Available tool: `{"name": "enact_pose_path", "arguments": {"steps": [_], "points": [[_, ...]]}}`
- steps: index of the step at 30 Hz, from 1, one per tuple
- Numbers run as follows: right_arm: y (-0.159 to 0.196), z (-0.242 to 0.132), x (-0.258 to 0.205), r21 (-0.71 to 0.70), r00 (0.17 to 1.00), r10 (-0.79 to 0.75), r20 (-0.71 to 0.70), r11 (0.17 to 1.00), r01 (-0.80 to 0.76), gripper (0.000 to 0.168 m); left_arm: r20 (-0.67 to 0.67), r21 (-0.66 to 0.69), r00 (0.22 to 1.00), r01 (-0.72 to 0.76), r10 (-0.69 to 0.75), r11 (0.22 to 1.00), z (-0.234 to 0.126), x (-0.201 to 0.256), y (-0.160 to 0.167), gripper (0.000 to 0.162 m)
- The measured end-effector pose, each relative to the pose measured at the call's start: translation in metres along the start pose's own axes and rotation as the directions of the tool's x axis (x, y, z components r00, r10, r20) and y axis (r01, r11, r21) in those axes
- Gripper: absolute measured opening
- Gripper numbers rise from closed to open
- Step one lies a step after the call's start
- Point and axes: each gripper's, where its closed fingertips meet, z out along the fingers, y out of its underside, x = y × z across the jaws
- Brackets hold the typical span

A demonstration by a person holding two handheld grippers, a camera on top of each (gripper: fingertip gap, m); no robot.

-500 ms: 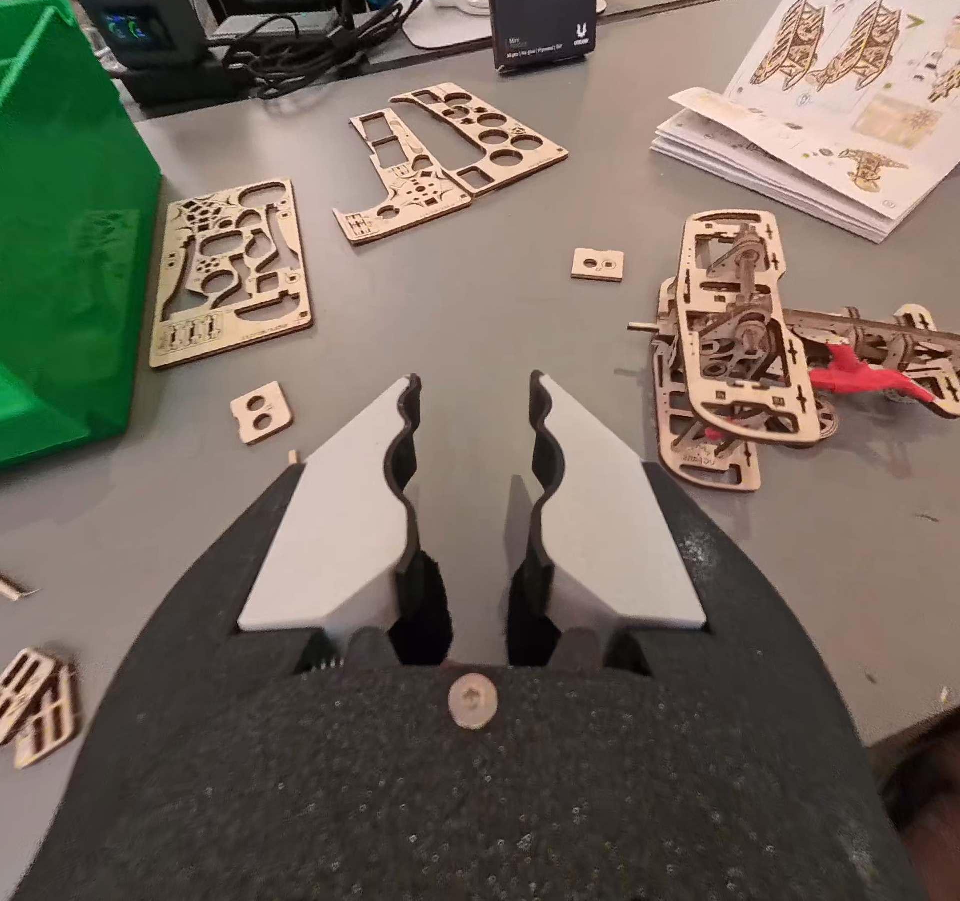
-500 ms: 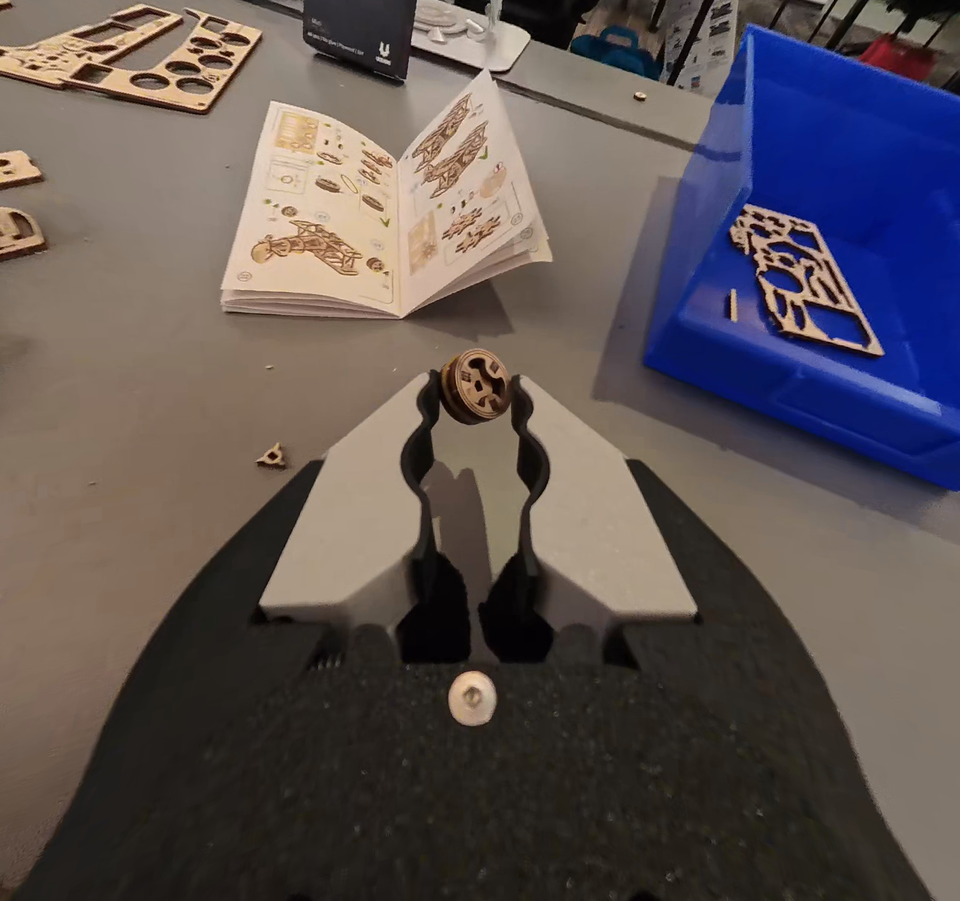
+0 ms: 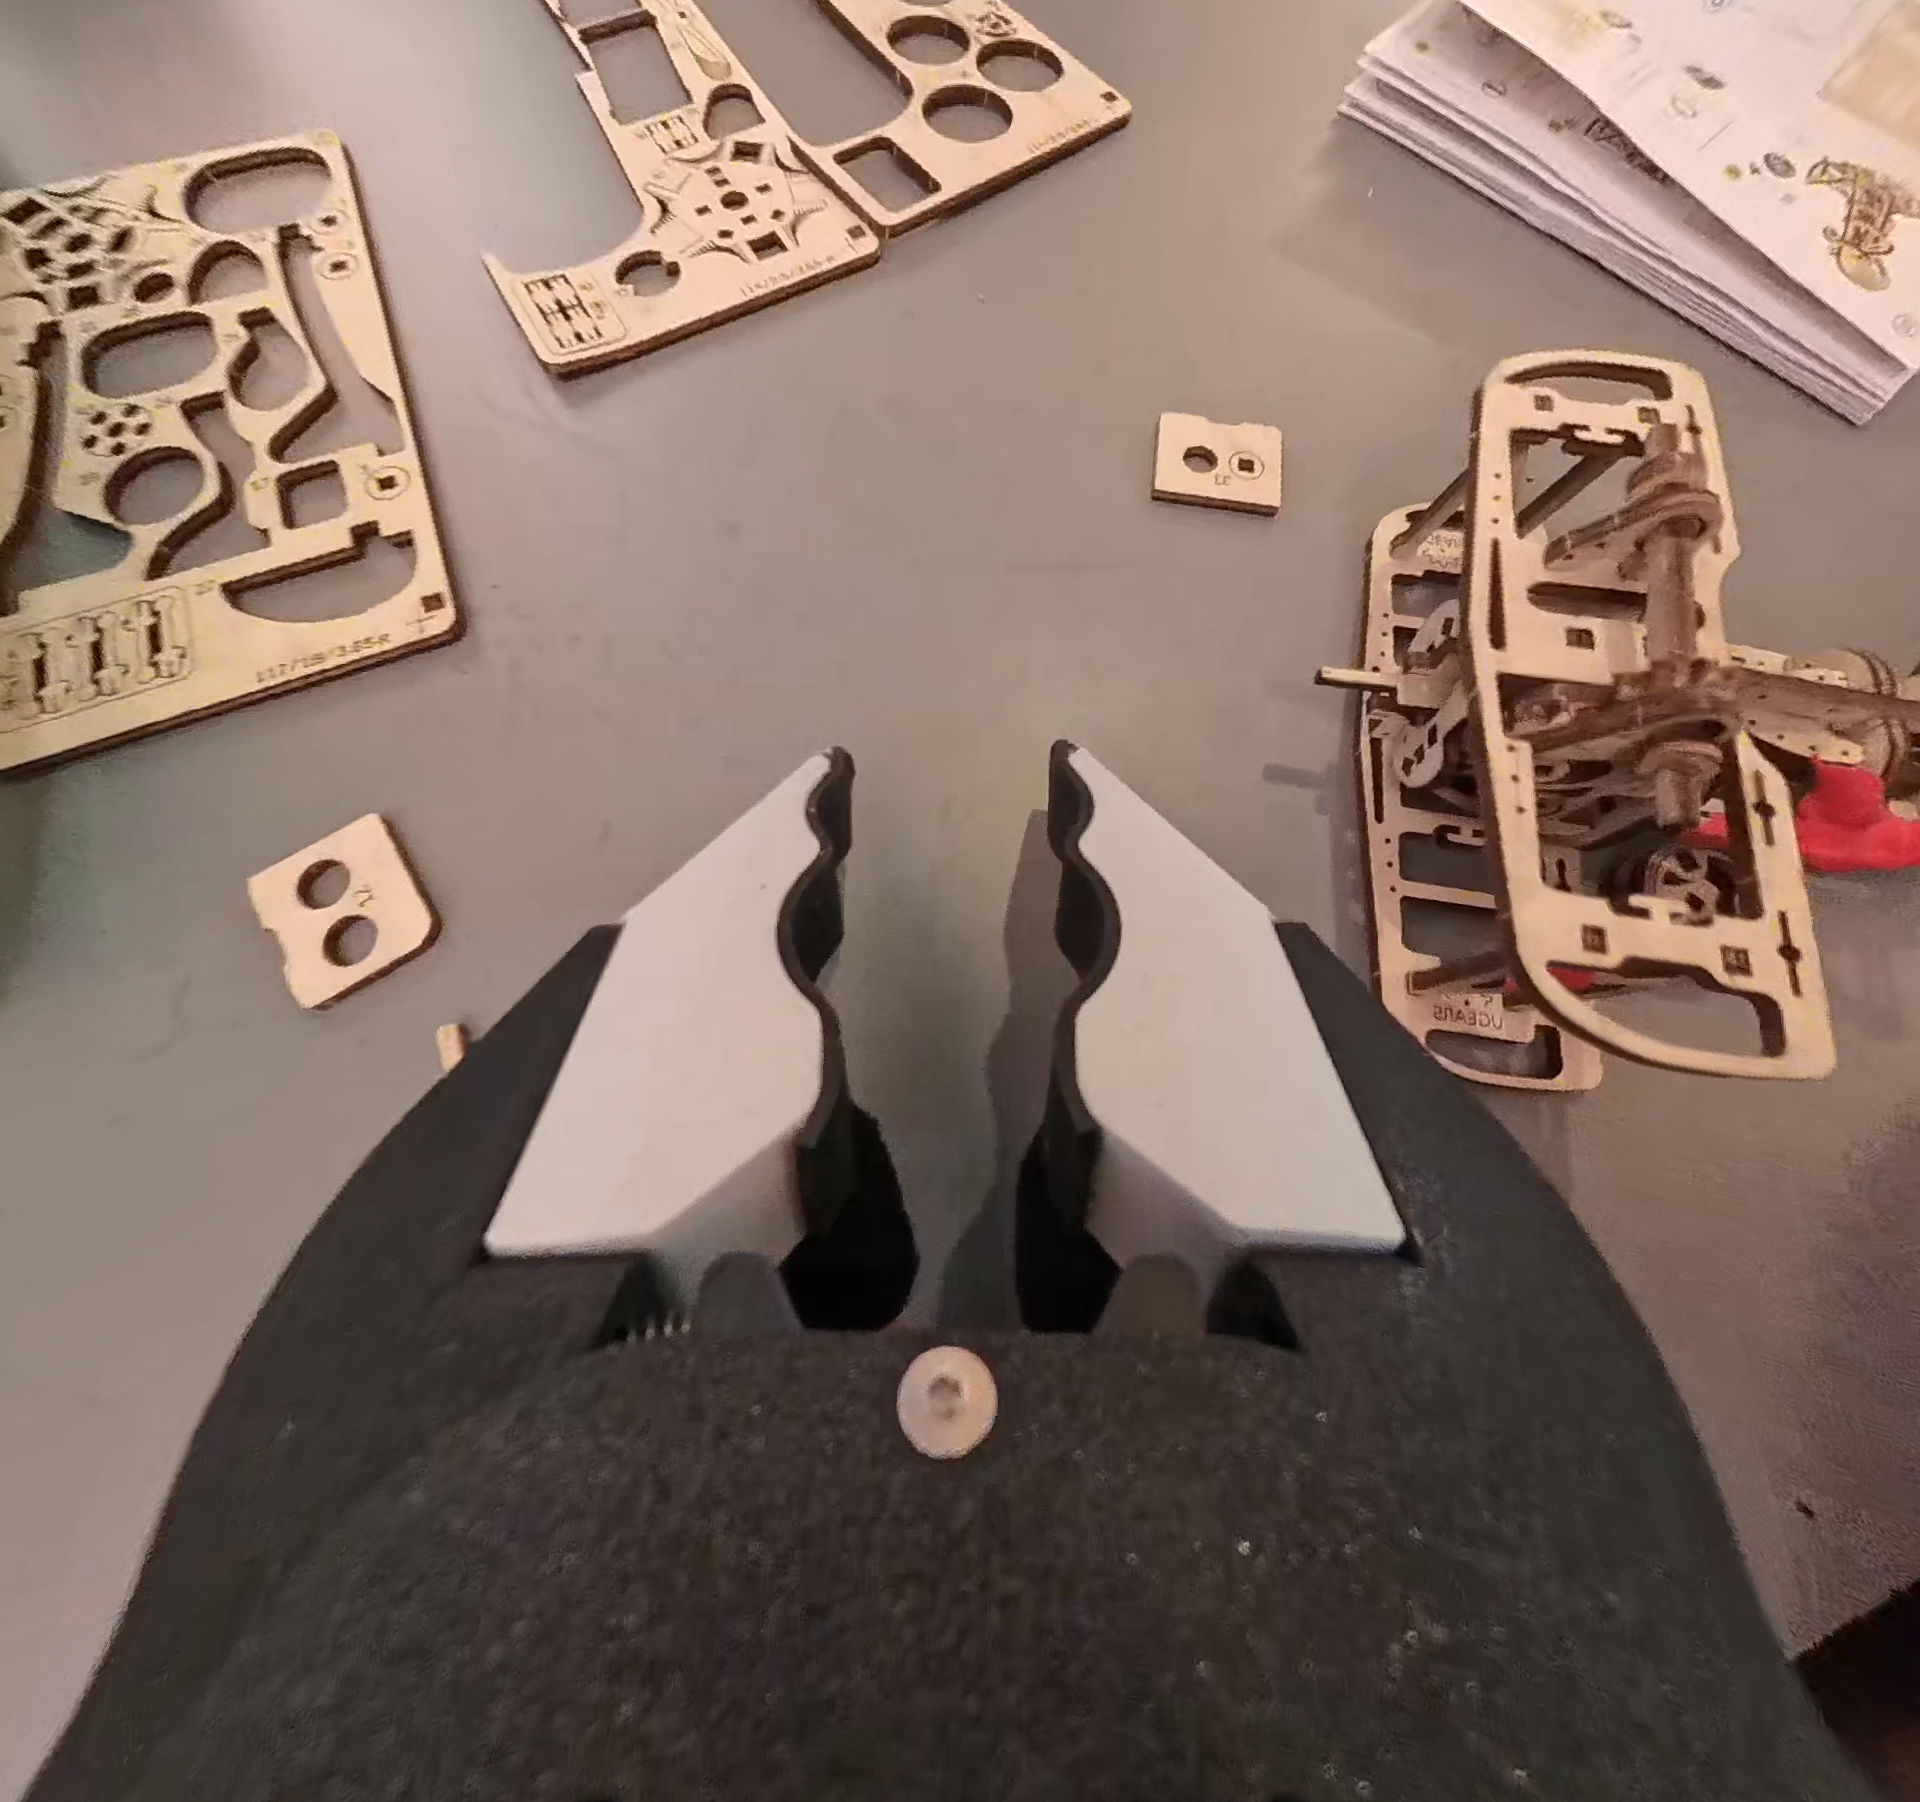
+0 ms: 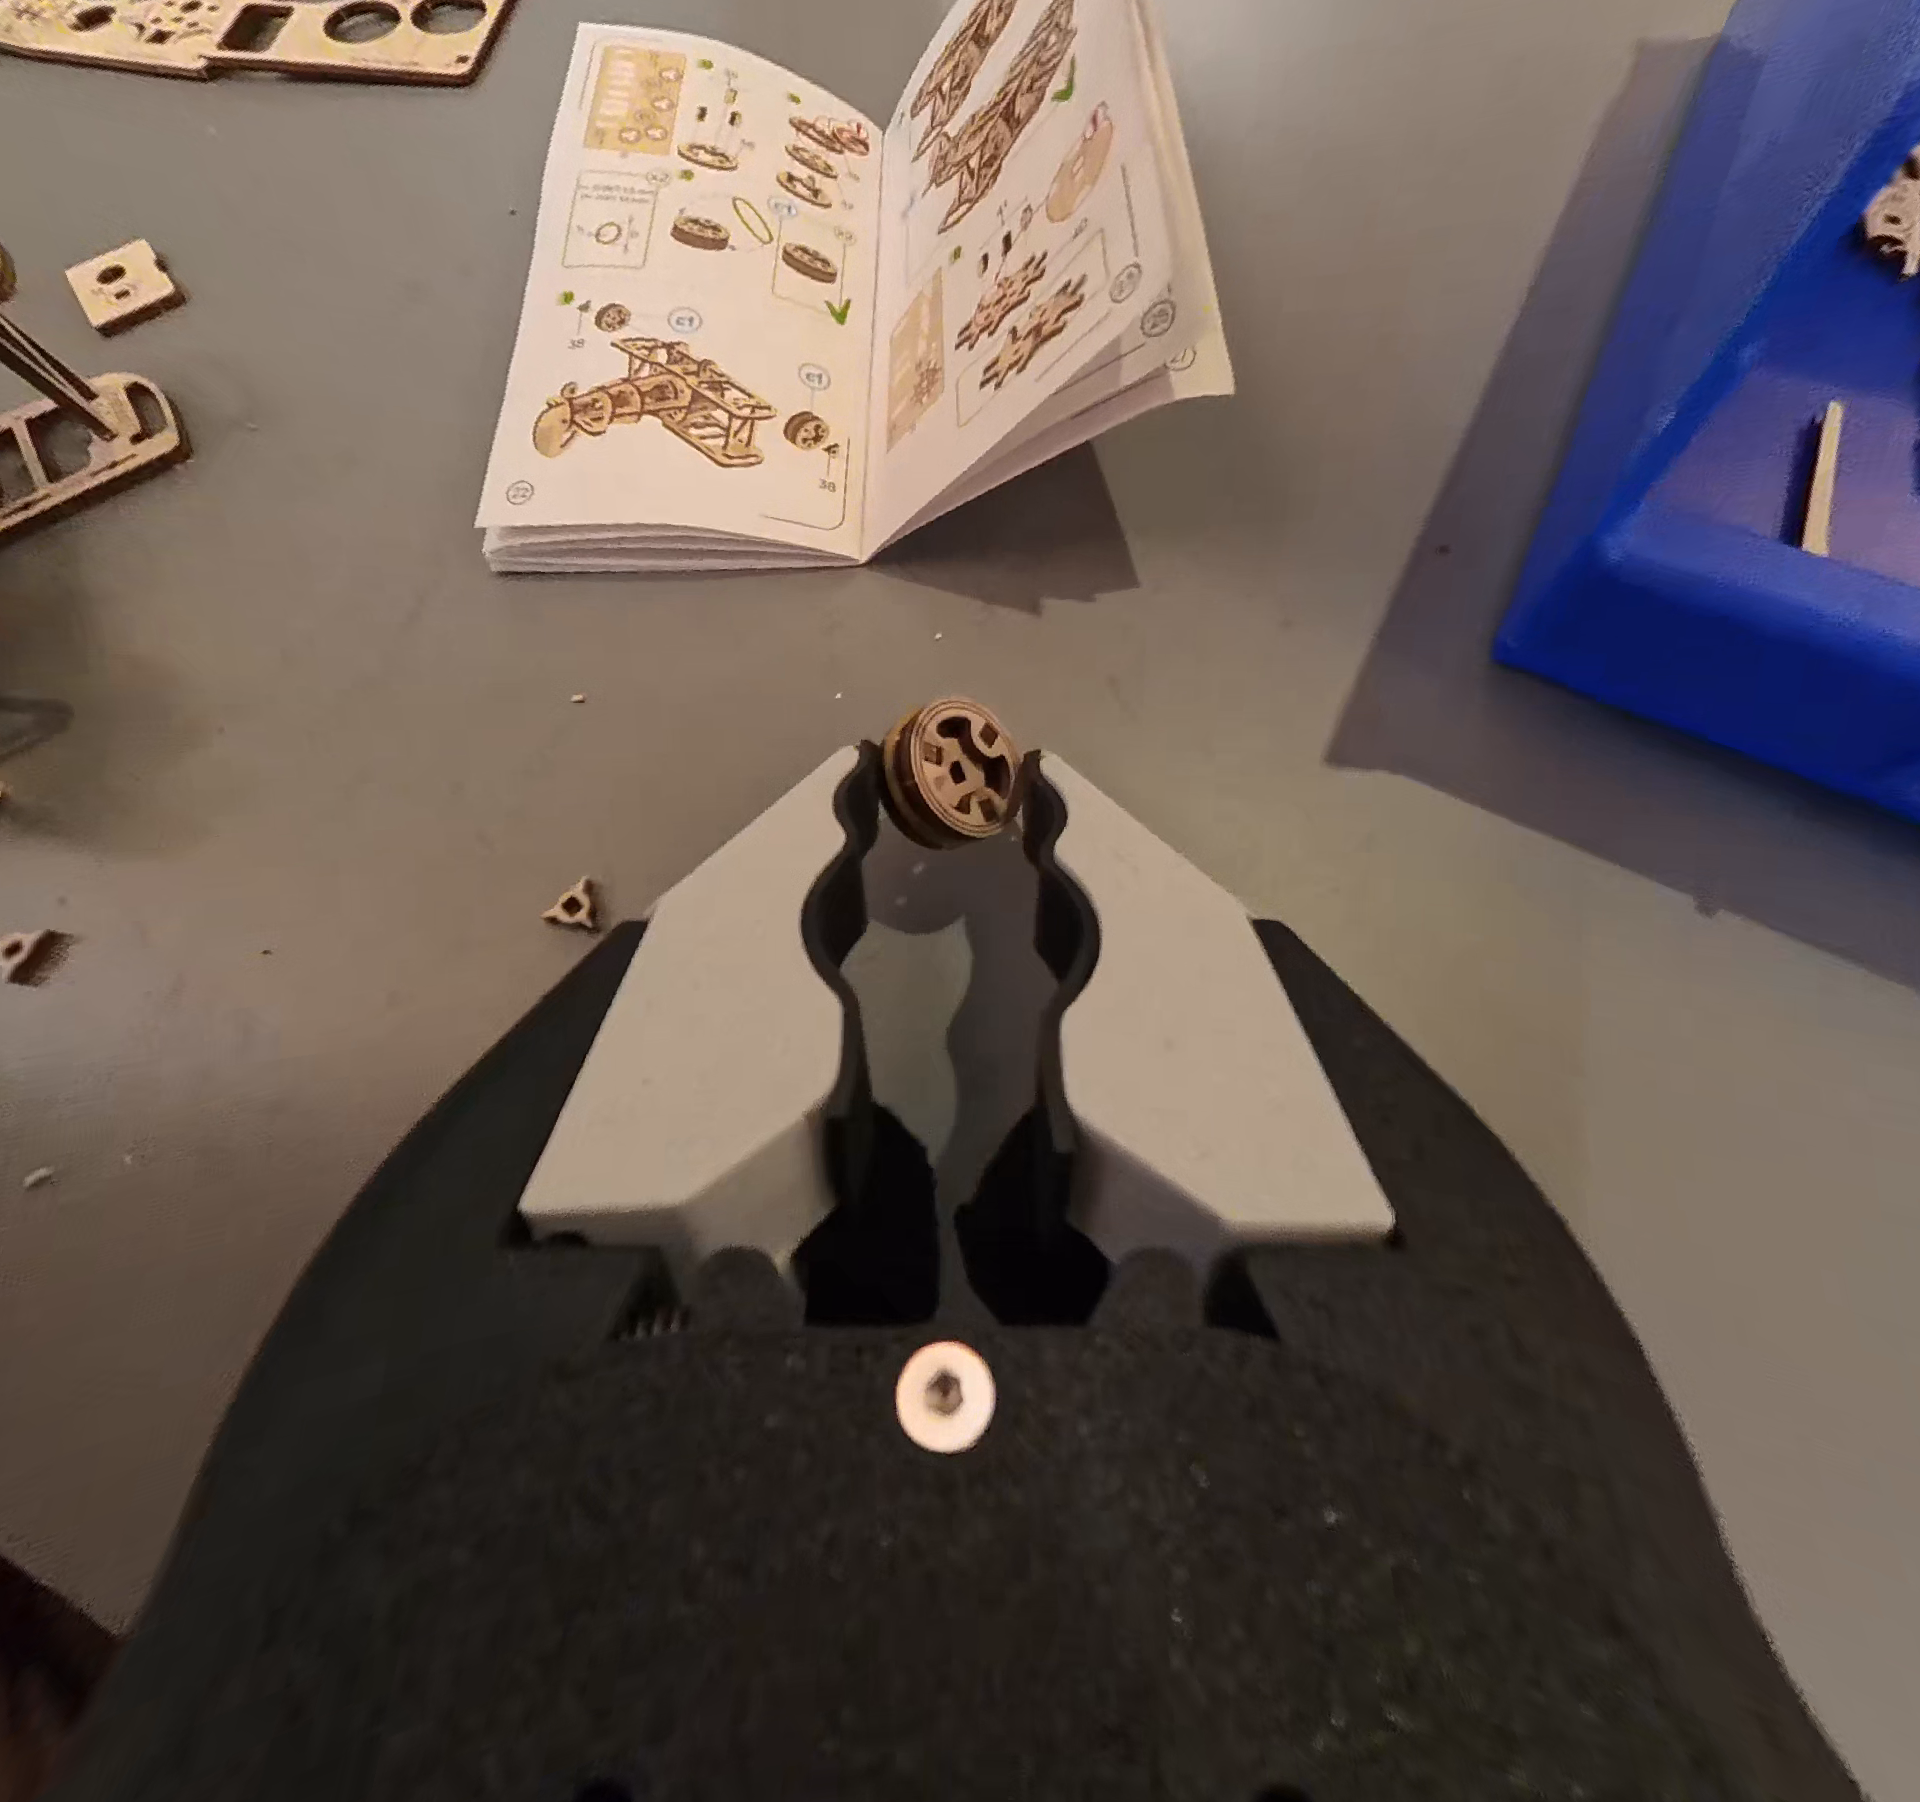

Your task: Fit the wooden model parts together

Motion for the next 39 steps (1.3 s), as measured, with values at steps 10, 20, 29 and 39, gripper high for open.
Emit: {"name": "enact_pose_path", "arguments": {"steps": [10,20,29,39], "points": [[0.007,0.004,0.001,-0.048,1.000,0.019,0.006,0.999,-0.019,0.026,0.027,-0.066,1.000,-0.014,0.016,0.998,0.007,-0.002,0.008,0.024],[0.009,0.005,0.001,-0.061,0.999,0.034,0.017,0.998,-0.033,0.026,0.044,-0.068,0.998,-0.035,0.038,0.997,0.008,-0.002,0.008,0.023],[0.010,0.005,0.001,-0.065,0.999,0.047,0.022,0.997,-0.046,0.026,0.044,-0.070,0.997,-0.053,0.057,0.996,0.013,-0.003,0.004,0.018],[0.010,0.005,0.002,-0.066,0.998,0.054,0.023,0.996,-0.052,0.026,0.047,-0.069,0.997,-0.061,0.064,0.996,0.014,-0.003,0.003,0.017]]}}
